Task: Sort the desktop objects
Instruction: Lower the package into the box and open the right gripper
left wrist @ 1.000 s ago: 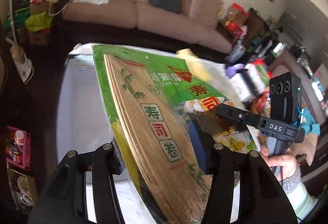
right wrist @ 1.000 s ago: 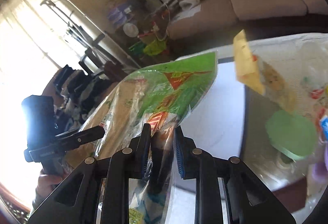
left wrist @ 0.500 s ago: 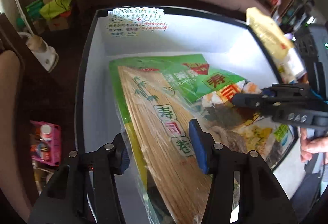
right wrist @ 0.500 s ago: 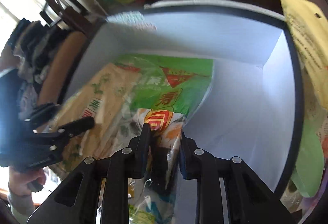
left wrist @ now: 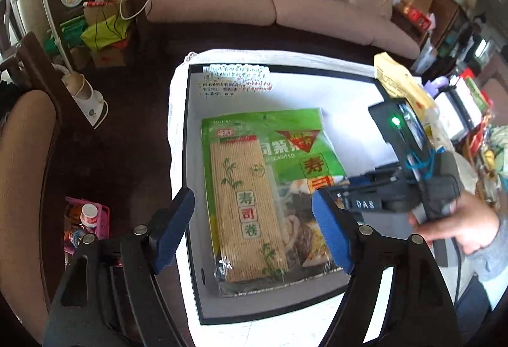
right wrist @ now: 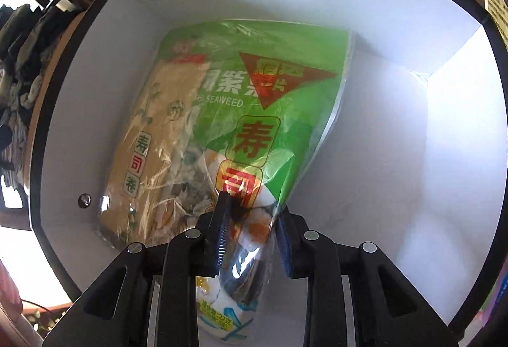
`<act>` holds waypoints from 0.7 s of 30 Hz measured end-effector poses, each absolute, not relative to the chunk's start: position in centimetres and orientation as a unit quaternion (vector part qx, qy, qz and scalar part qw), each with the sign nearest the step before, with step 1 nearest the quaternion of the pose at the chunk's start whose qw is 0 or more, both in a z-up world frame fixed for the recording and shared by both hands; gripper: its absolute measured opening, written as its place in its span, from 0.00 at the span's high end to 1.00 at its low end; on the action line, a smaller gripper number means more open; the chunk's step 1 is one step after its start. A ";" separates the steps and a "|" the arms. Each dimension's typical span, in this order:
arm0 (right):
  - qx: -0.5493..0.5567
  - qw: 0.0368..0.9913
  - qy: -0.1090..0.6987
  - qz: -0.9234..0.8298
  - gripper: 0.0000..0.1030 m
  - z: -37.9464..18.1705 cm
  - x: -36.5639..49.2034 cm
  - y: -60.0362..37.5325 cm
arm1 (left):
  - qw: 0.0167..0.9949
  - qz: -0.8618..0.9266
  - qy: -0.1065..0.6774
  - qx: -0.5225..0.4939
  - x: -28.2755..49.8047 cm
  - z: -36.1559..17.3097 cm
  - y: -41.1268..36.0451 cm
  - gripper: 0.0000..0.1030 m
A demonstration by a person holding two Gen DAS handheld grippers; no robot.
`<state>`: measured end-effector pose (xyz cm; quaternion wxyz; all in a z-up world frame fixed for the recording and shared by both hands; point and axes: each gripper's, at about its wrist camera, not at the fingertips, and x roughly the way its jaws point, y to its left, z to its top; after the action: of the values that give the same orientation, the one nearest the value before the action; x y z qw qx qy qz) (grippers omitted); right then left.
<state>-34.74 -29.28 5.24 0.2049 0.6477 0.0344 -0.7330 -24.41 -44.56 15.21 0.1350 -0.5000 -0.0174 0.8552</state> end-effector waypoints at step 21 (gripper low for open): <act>0.610 0.197 0.104 -0.760 0.31 10.2 -33.1 -27.7 | 0.145 0.838 -0.044 -0.524 -21.0 13.3 -42.7 0.27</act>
<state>-33.12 -27.67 10.25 0.1966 0.6104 0.1043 -0.7601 -21.02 -42.75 13.28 0.1448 -0.5240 -0.0440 0.8382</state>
